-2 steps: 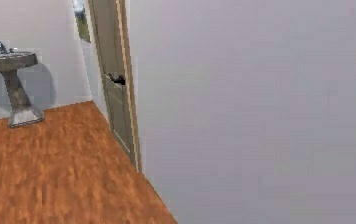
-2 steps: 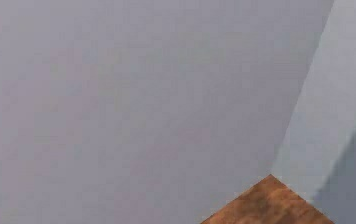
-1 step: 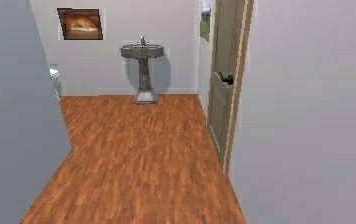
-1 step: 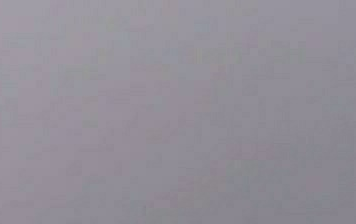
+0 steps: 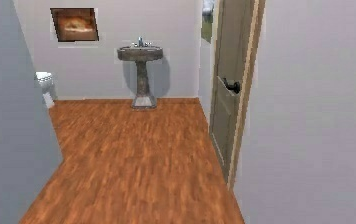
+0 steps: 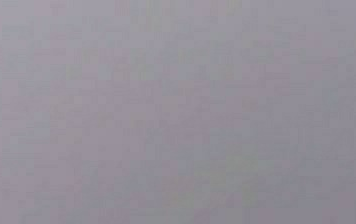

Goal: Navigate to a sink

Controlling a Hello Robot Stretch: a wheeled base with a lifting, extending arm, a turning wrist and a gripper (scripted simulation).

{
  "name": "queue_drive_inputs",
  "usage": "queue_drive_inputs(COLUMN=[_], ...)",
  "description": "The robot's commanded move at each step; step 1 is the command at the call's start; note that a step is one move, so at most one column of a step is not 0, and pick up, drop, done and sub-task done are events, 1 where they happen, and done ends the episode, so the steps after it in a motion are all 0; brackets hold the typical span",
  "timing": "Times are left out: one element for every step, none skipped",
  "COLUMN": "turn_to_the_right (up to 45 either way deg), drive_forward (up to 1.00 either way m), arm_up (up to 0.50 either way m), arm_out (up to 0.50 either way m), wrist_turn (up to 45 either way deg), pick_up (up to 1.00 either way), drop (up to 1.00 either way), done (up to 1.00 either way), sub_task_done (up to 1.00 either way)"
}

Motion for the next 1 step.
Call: queue_drive_inputs(turn_to_the_right=[9.0], drive_forward=[0.00], arm_up=[0.00], arm_out=[0.00], wrist_turn=[0.0], pick_up=[0.00], drop=[0.00], done=[0.00], sub_task_done=[0.00])
